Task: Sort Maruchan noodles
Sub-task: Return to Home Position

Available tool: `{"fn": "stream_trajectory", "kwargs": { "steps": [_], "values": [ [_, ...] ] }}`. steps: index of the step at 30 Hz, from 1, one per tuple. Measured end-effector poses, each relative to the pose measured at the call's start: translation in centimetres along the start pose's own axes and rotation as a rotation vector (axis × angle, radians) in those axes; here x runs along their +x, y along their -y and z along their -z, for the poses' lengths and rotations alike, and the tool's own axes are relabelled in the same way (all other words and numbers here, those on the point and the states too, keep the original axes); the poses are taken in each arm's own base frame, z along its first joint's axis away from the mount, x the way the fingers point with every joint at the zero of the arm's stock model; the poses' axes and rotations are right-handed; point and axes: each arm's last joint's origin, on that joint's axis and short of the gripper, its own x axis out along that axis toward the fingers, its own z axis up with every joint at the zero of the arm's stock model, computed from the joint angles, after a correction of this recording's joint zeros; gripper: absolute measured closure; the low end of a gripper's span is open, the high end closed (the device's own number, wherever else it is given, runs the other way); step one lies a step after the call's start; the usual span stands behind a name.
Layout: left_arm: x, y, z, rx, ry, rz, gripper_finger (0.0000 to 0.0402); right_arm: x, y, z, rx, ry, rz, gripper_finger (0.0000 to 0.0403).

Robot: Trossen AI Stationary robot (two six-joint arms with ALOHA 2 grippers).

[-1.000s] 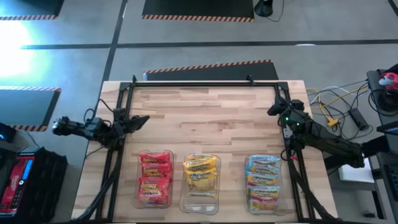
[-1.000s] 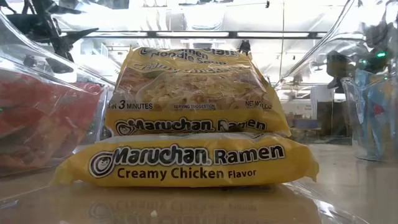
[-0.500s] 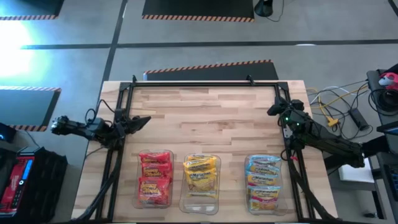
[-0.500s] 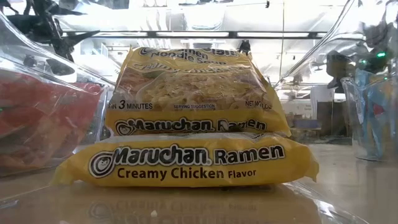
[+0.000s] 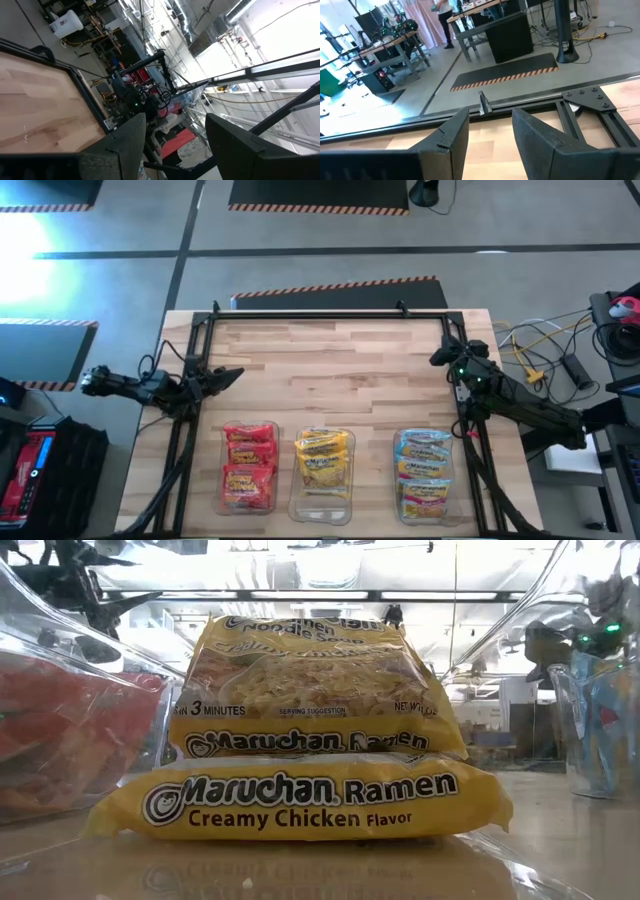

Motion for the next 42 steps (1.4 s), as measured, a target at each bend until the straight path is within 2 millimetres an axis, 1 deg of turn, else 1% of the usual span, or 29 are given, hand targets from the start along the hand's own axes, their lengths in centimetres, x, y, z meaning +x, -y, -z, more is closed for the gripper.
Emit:
{"fn": "stream_trajectory", "kwargs": {
  "steps": [42],
  "values": [
    [0.23, -0.19, 0.31, 0.016, -0.018, -0.023, 0.0212, 0.00, 0.00, 0.01, 0.000, 0.000, 0.000, 0.0264]
  ]
}}
